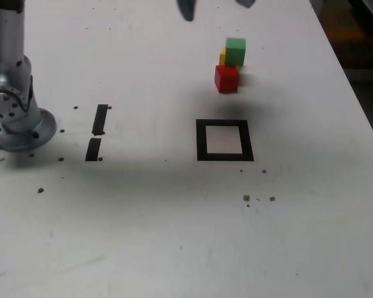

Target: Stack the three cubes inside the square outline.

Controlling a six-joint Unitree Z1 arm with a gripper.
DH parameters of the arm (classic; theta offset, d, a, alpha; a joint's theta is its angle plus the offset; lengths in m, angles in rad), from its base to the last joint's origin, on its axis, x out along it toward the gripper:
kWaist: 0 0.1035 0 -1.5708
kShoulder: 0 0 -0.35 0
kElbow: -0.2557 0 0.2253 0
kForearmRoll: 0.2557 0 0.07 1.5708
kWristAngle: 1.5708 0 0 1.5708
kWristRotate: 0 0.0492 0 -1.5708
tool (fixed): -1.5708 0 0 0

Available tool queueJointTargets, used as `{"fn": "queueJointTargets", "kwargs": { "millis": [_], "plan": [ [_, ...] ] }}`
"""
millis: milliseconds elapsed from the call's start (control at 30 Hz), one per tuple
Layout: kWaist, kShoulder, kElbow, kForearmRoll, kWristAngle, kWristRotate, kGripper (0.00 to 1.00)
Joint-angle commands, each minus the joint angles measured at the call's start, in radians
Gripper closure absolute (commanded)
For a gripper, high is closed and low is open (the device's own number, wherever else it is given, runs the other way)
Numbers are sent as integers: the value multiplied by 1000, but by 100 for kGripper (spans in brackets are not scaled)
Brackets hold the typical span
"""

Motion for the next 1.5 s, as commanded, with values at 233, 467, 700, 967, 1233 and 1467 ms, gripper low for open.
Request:
{"fn": "queueJointTargets", "kwargs": {
  "millis": [233,467,700,967,1233,1467],
  "plan": [
    [86,152,-72,-6,13,35,2],
    [114,226,-53,-37,37,55,4],
    [117,282,-44,-91,40,53,13],
    [114,308,-40,-95,32,50,36],
    [105,310,-38,-119,23,50,48],
    [105,305,-43,-116,16,55,66]
  ]
}}
